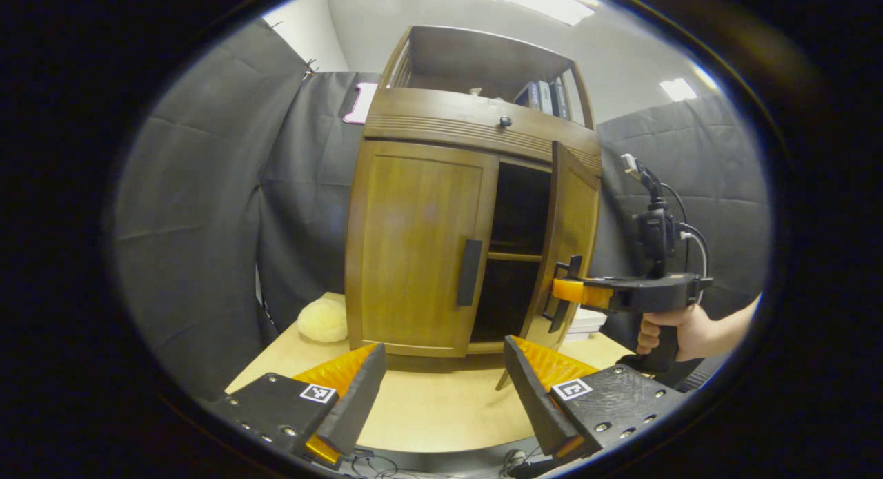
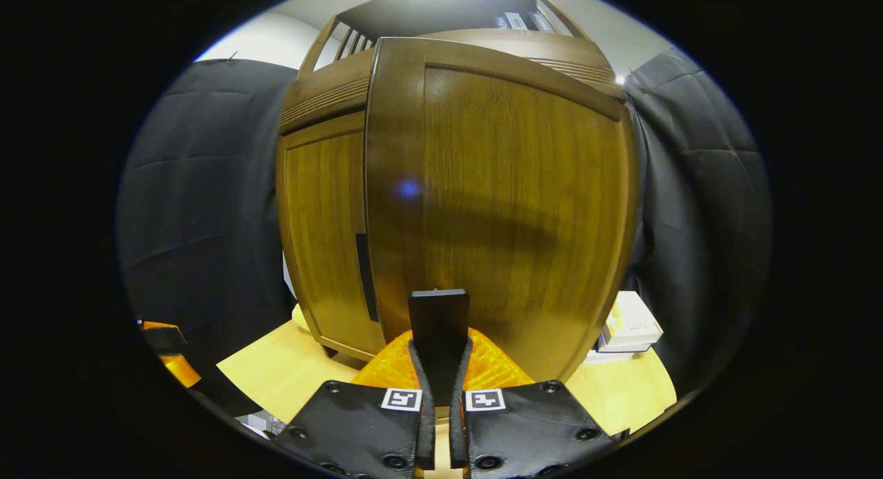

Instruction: Open the right door of the double-door shoe cabinet with the right hand, and open the left door with the left hand.

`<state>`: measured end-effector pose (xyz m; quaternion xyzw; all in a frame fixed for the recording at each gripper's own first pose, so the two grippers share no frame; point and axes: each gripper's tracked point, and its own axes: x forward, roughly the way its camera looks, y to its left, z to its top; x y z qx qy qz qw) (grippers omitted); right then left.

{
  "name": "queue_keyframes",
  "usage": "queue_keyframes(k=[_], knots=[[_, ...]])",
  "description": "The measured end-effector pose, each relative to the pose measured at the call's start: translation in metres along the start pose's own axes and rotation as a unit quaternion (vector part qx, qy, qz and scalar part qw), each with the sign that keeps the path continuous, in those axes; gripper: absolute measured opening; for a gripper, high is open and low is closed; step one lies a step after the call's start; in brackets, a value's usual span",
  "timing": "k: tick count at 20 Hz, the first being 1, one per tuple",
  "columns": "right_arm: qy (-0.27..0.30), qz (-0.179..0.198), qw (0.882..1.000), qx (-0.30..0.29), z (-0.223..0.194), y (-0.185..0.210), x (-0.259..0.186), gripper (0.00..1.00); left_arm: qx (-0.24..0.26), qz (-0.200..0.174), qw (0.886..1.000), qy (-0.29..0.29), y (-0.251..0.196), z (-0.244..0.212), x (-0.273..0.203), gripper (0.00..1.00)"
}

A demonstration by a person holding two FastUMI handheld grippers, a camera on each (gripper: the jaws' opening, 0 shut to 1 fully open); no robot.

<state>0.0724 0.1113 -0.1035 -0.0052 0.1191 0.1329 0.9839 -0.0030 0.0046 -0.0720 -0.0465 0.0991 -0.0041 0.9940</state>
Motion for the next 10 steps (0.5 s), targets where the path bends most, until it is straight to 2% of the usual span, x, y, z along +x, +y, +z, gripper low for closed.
queue_keyframes(k=[4,10], knots=[[0.000,-0.006,1.000,-0.007,0.005,-0.009,-0.016,0.12,0.018,-0.020,1.000,0.003,-0.003,-0.002,0.002,0.99],[-0.004,-0.035,0.999,-0.009,0.016,-0.025,-0.028,0.10,0.023,-0.054,0.998,0.006,-0.016,-0.003,0.002,1.00]])
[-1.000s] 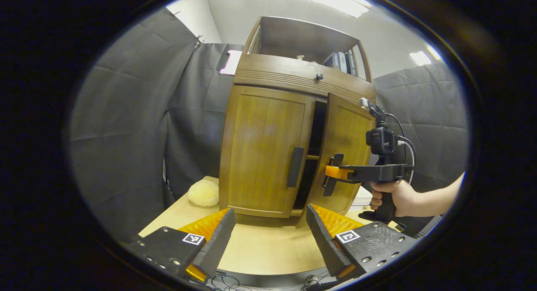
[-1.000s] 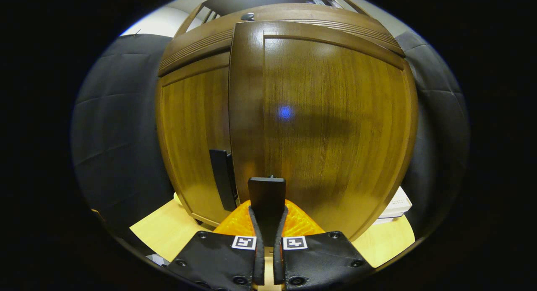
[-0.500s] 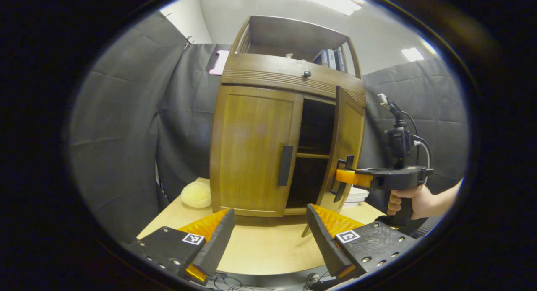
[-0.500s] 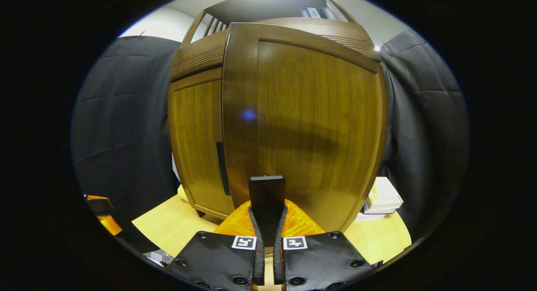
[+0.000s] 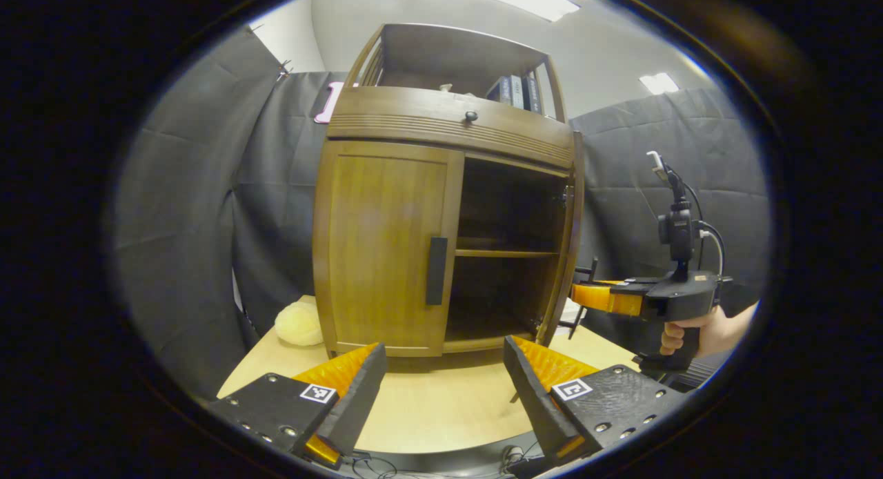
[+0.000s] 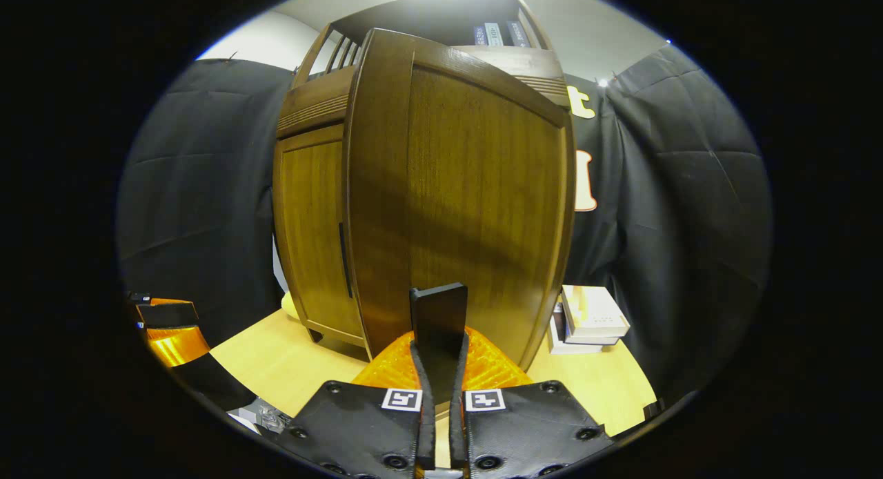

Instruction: Open the right door of the double-door shoe cabinet with the right hand, and open the left door with the left hand.

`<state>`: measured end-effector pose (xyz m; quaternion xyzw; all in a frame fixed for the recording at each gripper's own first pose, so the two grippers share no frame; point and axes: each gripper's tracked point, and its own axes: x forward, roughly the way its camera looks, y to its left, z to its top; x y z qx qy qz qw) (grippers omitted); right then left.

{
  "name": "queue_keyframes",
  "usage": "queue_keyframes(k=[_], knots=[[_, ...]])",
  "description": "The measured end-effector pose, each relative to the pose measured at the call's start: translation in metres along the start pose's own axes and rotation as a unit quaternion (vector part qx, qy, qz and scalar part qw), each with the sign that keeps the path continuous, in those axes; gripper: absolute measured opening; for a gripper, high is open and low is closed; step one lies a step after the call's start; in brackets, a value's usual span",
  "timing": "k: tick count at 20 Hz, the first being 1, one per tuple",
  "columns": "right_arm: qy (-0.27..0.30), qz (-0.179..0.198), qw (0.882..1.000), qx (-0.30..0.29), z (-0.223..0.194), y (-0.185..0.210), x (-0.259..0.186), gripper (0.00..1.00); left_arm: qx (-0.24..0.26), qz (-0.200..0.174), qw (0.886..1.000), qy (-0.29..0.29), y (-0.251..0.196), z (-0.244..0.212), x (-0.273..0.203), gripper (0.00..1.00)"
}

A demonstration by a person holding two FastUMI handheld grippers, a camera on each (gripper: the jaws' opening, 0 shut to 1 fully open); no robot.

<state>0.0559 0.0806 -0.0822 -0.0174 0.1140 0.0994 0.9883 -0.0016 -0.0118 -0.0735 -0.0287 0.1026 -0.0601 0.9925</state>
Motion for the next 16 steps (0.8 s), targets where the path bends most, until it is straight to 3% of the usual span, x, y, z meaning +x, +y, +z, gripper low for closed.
queue_keyframes(k=[6,11,16], knots=[[-0.008,-0.041,0.999,-0.001,-0.008,-0.042,-0.024,0.09,0.015,-0.026,1.000,0.001,-0.009,0.000,-0.001,1.00],[-0.009,-0.091,0.996,-0.001,-0.016,-0.102,-0.050,0.07,0.013,-0.046,0.999,0.009,-0.018,-0.004,-0.003,1.00],[-0.022,-0.114,0.993,-0.010,-0.024,-0.139,-0.075,0.05,0.021,-0.055,0.998,0.011,-0.022,-0.006,-0.004,1.00]])
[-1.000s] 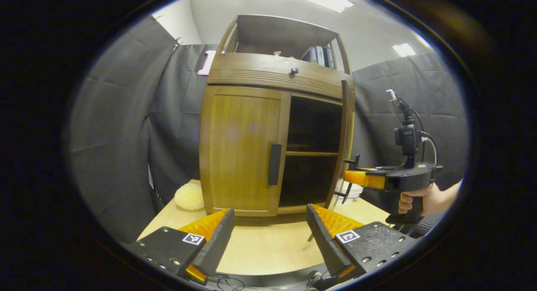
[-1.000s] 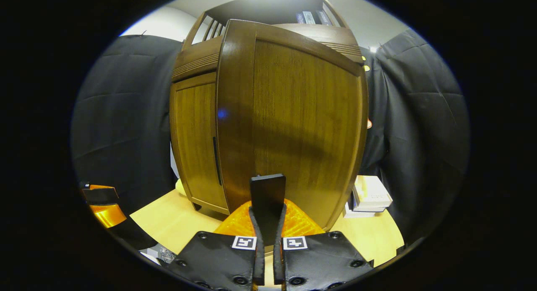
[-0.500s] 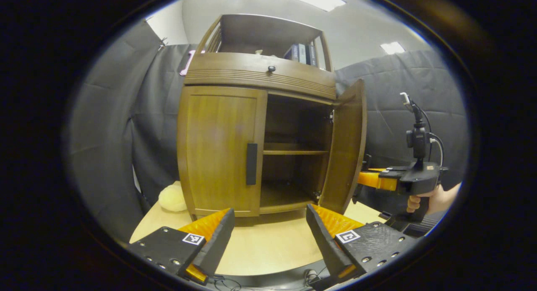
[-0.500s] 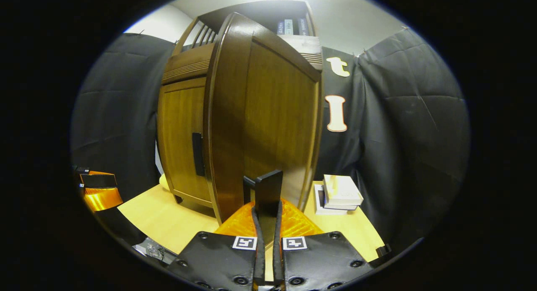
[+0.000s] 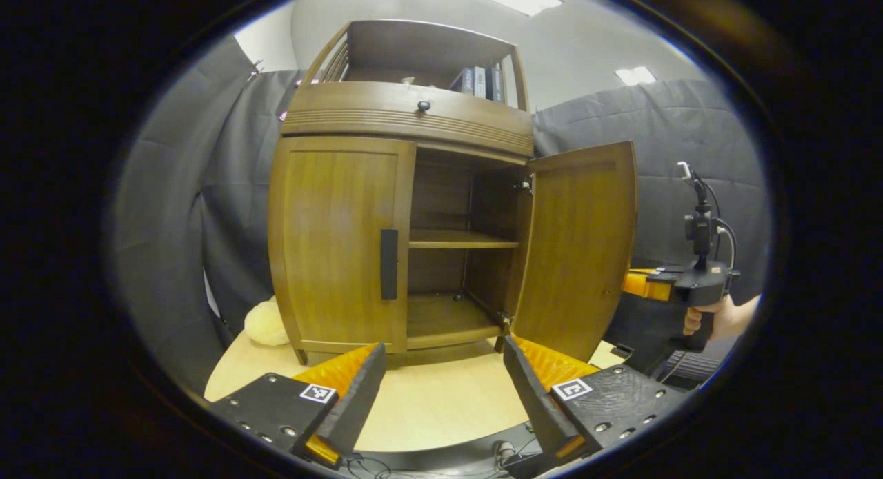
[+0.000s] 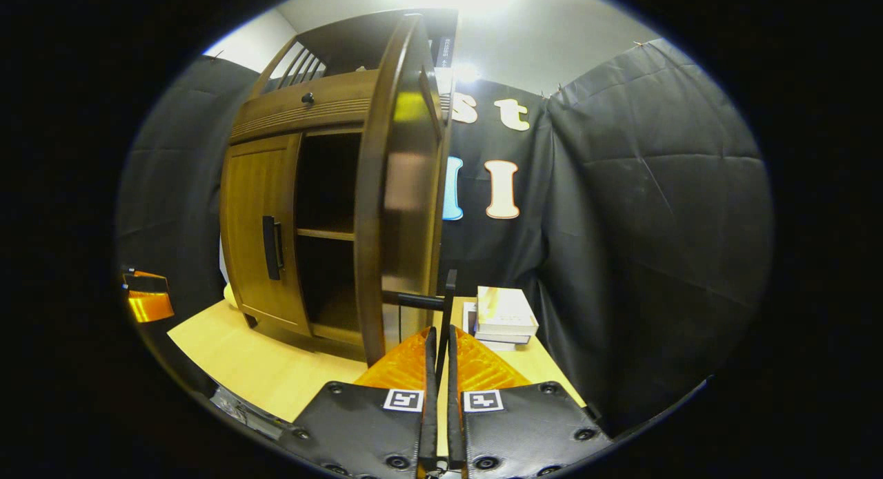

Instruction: Open the right door of the double-door shoe cabinet with the right hand, and open the left door with the left hand.

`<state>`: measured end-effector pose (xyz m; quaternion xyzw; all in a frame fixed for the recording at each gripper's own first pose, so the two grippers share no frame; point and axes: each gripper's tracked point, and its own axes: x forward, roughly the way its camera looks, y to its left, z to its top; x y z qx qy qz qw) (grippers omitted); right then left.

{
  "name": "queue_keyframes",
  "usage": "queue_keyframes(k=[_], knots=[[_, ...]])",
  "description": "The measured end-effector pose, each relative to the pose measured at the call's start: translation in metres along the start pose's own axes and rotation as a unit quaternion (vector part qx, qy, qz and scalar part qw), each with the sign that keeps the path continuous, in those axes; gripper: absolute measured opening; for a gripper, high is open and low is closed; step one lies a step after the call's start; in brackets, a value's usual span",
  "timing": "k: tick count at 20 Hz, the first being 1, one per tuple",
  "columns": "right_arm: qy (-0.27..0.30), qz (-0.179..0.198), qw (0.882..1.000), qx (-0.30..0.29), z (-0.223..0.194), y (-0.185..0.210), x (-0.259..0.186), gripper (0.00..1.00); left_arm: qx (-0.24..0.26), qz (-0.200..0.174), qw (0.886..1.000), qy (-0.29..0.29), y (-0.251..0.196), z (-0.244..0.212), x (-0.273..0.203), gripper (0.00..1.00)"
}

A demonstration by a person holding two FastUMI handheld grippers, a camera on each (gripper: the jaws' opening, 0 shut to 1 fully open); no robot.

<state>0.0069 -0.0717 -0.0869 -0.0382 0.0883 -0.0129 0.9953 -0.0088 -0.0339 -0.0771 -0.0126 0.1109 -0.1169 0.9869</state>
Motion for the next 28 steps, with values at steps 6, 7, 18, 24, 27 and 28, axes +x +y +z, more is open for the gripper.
queue_keyframes(k=[6,7,18,24,27,28], knots=[[-0.009,-0.001,1.000,0.014,-0.004,-0.021,0.003,0.05,0.004,-0.021,1.000,-0.005,-0.011,0.000,0.004,1.00],[-0.010,0.001,1.000,0.006,-0.004,-0.021,0.003,0.05,0.006,-0.022,1.000,-0.006,-0.011,0.002,0.005,1.00],[-0.023,-0.024,0.999,0.022,0.005,-0.030,-0.021,0.05,-0.013,0.002,1.000,-0.006,-0.002,0.000,0.002,1.00],[-0.020,-0.028,0.998,0.050,0.009,-0.003,-0.065,0.06,-0.018,0.046,0.999,-0.006,0.023,0.001,0.001,1.00],[-0.030,0.010,0.998,0.059,0.026,0.038,-0.069,0.05,-0.019,0.067,0.998,-0.006,0.036,0.002,0.002,1.00],[-0.033,0.020,0.997,0.063,0.033,0.051,-0.066,0.05,-0.021,0.073,0.997,-0.005,0.040,0.002,0.002,1.00]])
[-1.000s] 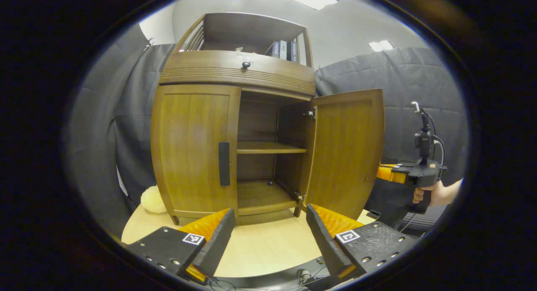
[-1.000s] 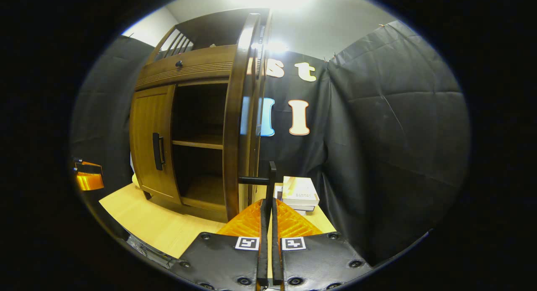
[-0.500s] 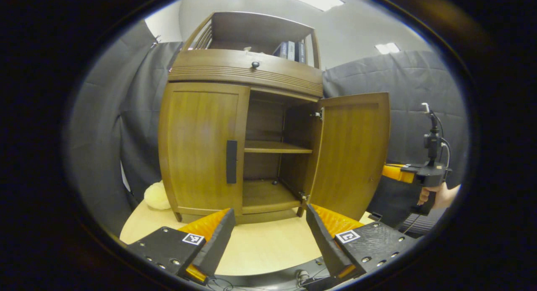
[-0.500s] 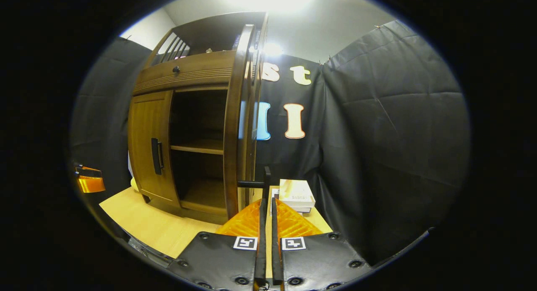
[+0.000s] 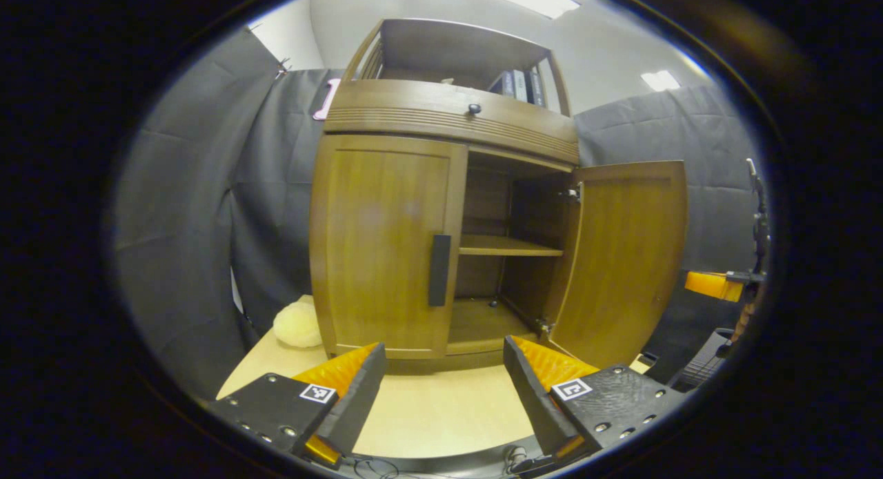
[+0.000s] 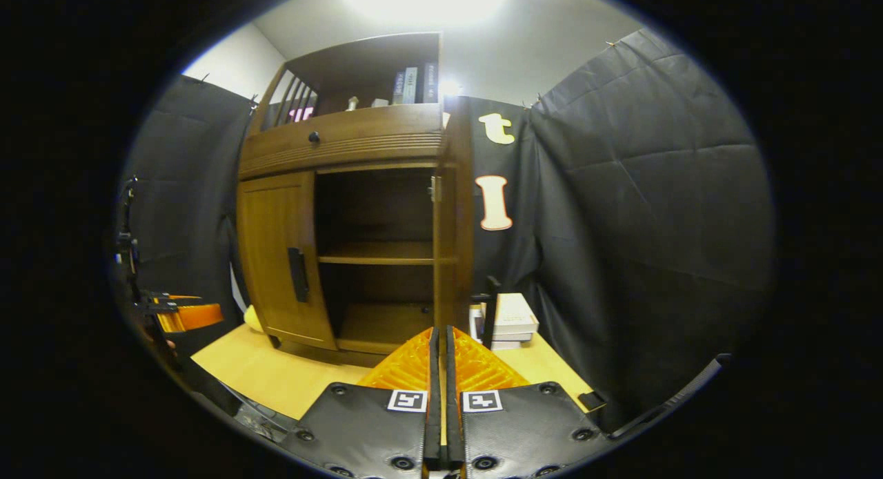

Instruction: Open the right door of the double-door shoe cabinet with the right hand, and open the left door with the left hand.

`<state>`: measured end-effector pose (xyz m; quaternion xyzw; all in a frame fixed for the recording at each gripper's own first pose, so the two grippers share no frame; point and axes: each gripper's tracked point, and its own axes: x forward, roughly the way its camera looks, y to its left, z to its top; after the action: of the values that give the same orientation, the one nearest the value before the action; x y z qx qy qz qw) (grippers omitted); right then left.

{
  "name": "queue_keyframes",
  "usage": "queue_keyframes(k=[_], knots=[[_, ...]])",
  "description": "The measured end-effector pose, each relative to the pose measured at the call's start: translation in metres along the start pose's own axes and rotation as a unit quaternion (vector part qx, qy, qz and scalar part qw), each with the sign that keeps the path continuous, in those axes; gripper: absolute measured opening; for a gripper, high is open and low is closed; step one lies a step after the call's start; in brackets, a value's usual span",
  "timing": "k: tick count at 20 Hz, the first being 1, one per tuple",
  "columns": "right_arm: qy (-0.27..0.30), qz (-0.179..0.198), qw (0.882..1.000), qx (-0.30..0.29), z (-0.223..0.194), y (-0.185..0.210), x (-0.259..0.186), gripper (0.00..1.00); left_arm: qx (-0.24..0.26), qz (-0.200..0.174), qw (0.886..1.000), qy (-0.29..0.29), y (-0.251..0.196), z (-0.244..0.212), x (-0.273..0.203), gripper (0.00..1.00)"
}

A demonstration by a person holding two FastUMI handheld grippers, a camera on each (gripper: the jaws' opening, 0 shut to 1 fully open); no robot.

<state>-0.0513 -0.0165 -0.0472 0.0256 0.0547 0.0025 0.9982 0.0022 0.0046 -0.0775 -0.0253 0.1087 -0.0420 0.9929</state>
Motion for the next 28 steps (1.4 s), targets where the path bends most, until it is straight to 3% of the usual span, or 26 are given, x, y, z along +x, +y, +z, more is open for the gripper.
queue_keyframes(k=[7,8,12,15,19,23,28], knots=[[0.004,0.057,0.998,0.001,0.019,0.067,0.056,0.05,-0.023,0.038,0.999,-0.018,0.028,0.022,0.032,1.00],[-0.001,0.063,0.998,-0.003,0.024,0.074,0.064,0.02,-0.027,0.042,0.999,-0.019,0.033,0.028,0.041,1.00],[-0.007,0.085,0.996,-0.022,0.022,0.086,0.092,0.56,-0.018,0.052,0.998,-0.033,0.044,0.046,0.067,1.00],[0.016,0.064,0.997,-0.025,0.008,0.075,0.110,0.97,-0.010,0.054,0.998,-0.042,0.044,0.058,0.090,1.00],[0.026,0.073,0.997,0.000,0.005,0.077,0.124,1.00,-0.012,0.046,0.998,-0.036,0.032,0.066,0.126,1.00],[0.052,0.098,0.994,0.007,-0.009,0.087,0.134,0.94,0.005,0.033,0.999,-0.029,0.015,0.073,0.159,1.00],[0.027,0.117,0.993,-0.005,0.003,0.091,0.151,0.93,0.016,0.025,1.000,-0.009,-0.001,0.068,0.198,1.00]])
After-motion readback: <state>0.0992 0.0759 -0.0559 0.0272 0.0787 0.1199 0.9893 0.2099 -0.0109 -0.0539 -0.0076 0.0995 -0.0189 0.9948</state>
